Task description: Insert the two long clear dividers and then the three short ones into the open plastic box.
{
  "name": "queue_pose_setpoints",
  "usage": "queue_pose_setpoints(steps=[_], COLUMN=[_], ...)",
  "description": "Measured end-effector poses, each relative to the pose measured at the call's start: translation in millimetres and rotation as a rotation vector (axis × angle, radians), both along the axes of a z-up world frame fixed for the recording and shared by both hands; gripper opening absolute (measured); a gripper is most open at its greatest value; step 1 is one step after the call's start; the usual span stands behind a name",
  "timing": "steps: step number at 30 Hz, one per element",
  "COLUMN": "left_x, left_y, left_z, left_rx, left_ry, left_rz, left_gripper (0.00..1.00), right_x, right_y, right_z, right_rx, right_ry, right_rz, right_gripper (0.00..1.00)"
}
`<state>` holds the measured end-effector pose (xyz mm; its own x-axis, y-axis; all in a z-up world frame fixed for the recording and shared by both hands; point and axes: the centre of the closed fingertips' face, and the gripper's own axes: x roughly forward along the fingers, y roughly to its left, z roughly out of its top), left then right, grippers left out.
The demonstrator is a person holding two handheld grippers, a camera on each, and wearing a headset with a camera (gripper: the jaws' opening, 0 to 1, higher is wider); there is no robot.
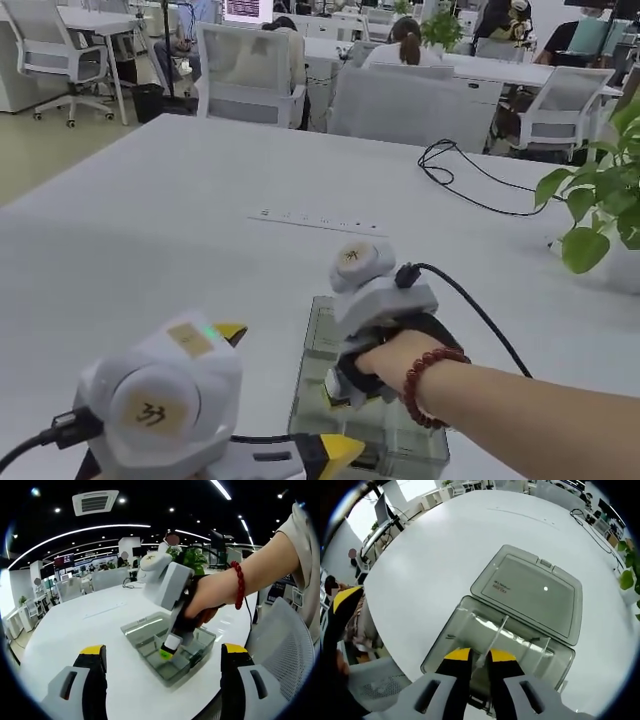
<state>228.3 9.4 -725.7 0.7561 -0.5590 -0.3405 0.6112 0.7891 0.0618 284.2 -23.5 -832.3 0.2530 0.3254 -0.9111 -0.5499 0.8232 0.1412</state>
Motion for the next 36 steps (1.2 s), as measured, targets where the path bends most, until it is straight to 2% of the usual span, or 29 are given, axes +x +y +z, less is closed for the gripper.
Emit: queue_pose_setpoints(steps=[3,10,14,16,17,22,30,33,36], left_x=[0.0,1.6,2.4,2.8,3.2,4.0,2.8,1.6,1.0], left_y=[-0.3,2.1,4.2,5.1,6.0,7.8,8.0,7.6,7.8], left_z=[1.2,2.2,3.3,3.8,4.1,4.9,5.4,5.9,6.1], left_rx=[-0.001,0.004,-0.002,-0.005,-0.006,-0.003,-0.001,-0.002,-0.001], left_ry=[-0.001,-0.001,0.003,0.007,0.008,0.011,0.019,0.018,0.018], left_rz=[0.0,0.014,0.021,0.024,0.028,0.034,0.036,0.035,0.036], left_gripper=[0.97,0.98,0.99,0.99,0.99,1.0,1.0,1.0,1.0], right_x=[-2.1,-0.5,-4.5,-5.5,-7.5,-10.5,-20.9,-26.2,-28.2], right_y=[2.1,5.6,10.5,10.1,11.8,9.6,6.3,4.6,1.3], right_z=[1.6,14.5,22.8,25.5,28.0,34.3,45.3,48.4,51.7], right_rx=[0.022,0.087,0.133,0.138,0.152,0.159,0.181,0.2,0.197], right_ry=[-0.011,-0.065,-0.079,-0.086,-0.095,-0.141,-0.169,-0.155,-0.179], right_rz=[0.039,0.103,0.17,0.192,0.231,0.335,0.464,0.481,0.519], right_gripper=[0.22,0.3,0.32,0.33,0.34,0.36,0.41,0.41,0.43])
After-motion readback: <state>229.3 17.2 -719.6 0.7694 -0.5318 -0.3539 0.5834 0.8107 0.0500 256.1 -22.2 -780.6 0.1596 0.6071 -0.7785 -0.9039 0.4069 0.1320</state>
